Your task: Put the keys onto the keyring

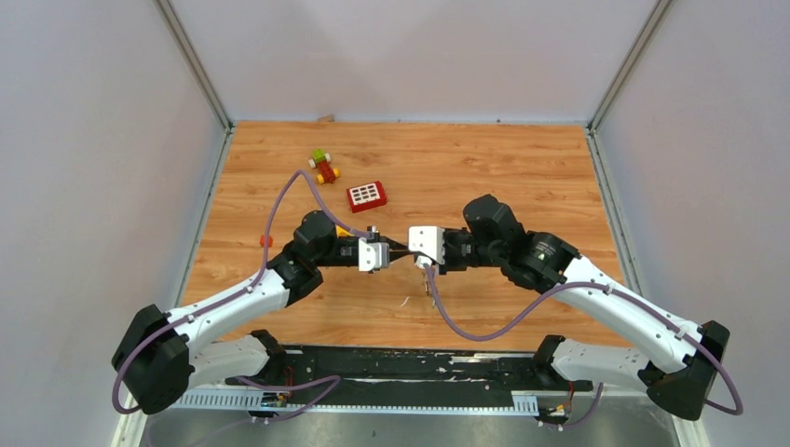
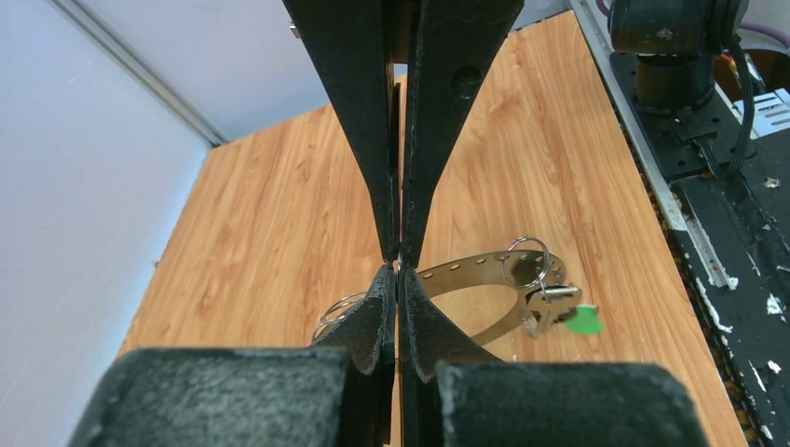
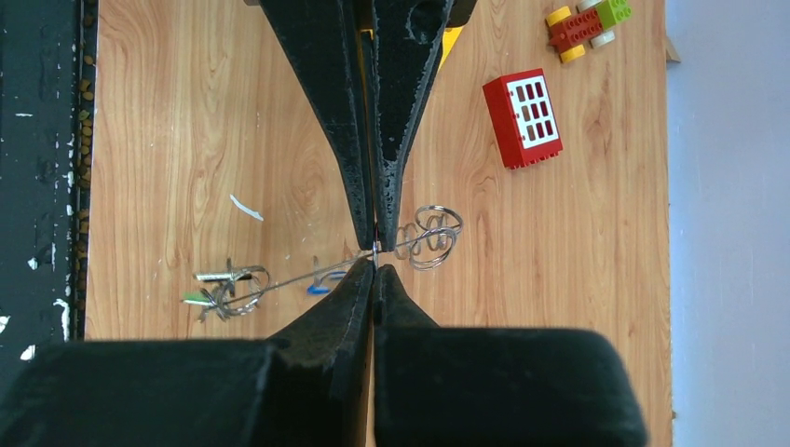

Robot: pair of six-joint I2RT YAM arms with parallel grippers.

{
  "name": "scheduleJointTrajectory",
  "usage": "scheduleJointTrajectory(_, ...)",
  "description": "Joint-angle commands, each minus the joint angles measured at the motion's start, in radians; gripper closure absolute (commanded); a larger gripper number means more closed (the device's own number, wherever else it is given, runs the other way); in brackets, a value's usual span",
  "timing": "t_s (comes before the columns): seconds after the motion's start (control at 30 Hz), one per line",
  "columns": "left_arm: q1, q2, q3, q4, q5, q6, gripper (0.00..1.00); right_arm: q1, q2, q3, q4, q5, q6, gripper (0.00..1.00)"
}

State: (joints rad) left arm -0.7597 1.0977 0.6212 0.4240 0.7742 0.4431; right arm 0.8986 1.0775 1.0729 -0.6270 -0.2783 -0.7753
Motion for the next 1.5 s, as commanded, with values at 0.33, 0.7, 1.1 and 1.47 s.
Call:
scheduleJointTrajectory(0.33, -0.001, 0.022, -0.092, 0.427, 0.009, -0.37, 1.0, -0.111, -0.096, -0.027, 0.113, -0.166, 0.057, 0.69)
scheduleJointTrajectory(0.7, -0.002, 0.037, -0.111, 0.542, 0.011, -0.477, 1.0, -0.167, -0.146, -0.054, 0.045, -0.364, 0.001, 0.64)
scheduleJointTrajectory(1.1, -0.001, 0.037, -0.113, 0.553, 0.035, -0.485, 1.0, -0.168, -0.11, -0.049, 0.07, -0.363, -0.003, 0.72)
scheduleJointTrajectory(1.47, -0.001, 0.045, -0.111, 0.559, 0.044, -0.496, 1.0, -0.167, -0.113, -0.071, 0.093, -0.361, -0.026, 0.74)
